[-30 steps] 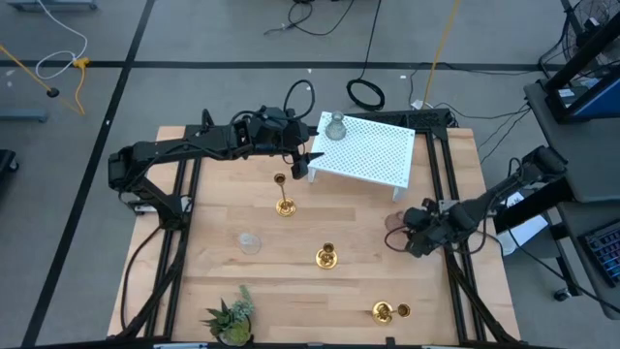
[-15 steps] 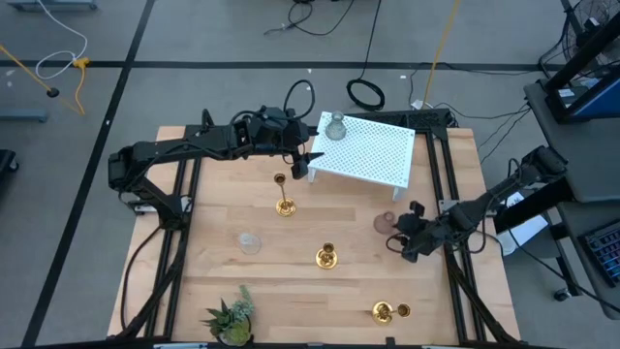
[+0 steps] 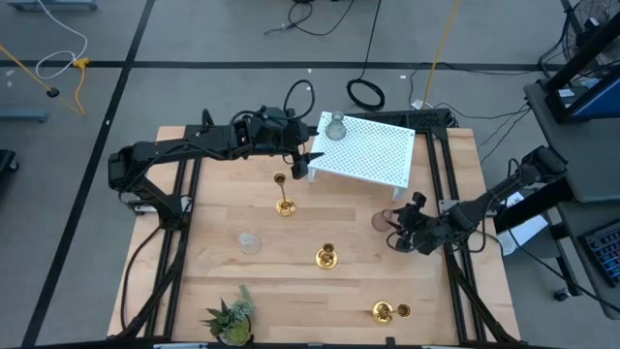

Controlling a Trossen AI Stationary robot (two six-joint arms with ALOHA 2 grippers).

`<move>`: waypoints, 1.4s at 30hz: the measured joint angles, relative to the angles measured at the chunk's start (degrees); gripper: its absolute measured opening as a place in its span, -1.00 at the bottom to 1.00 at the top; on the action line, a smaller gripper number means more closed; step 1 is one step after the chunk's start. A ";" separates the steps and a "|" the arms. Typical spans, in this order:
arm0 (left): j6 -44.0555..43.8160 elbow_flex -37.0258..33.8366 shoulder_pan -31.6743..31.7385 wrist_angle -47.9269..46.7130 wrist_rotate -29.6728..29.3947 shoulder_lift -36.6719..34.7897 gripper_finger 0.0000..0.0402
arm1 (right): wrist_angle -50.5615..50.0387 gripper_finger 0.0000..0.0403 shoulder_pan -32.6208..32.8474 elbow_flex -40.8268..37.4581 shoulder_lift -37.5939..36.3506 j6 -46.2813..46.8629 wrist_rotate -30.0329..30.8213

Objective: Pick & Place candle stick holders
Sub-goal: Put the pink candle holder on the shelf

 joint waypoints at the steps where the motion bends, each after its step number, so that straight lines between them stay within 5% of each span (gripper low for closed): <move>1: 0.11 0.00 0.00 0.00 0.00 0.00 0.44 | 0.52 -0.26 -0.07 0.00 0.01 -0.65 1.32; 9: -1.76 0.00 0.00 -0.04 -0.04 0.00 0.44 | 5.38 -0.26 -2.57 -0.69 1.32 -3.99 -0.52; 23: -2.89 0.00 0.02 -3.79 0.02 0.00 0.44 | 61.06 -0.06 -6.96 -18.04 3.70 -31.39 -2.91; 30: -2.90 0.00 0.02 -4.15 0.03 0.00 0.44 | 63.81 0.01 -7.14 -18.38 4.00 -37.78 -3.14; 36: -2.92 0.00 0.02 -4.46 0.04 0.00 0.44 | 63.72 0.04 -7.15 -18.43 4.69 -32.10 -4.04; 42: -3.08 0.00 0.02 -4.44 0.02 0.00 0.44 | 65.26 0.28 -7.33 -18.47 5.69 -29.45 -8.40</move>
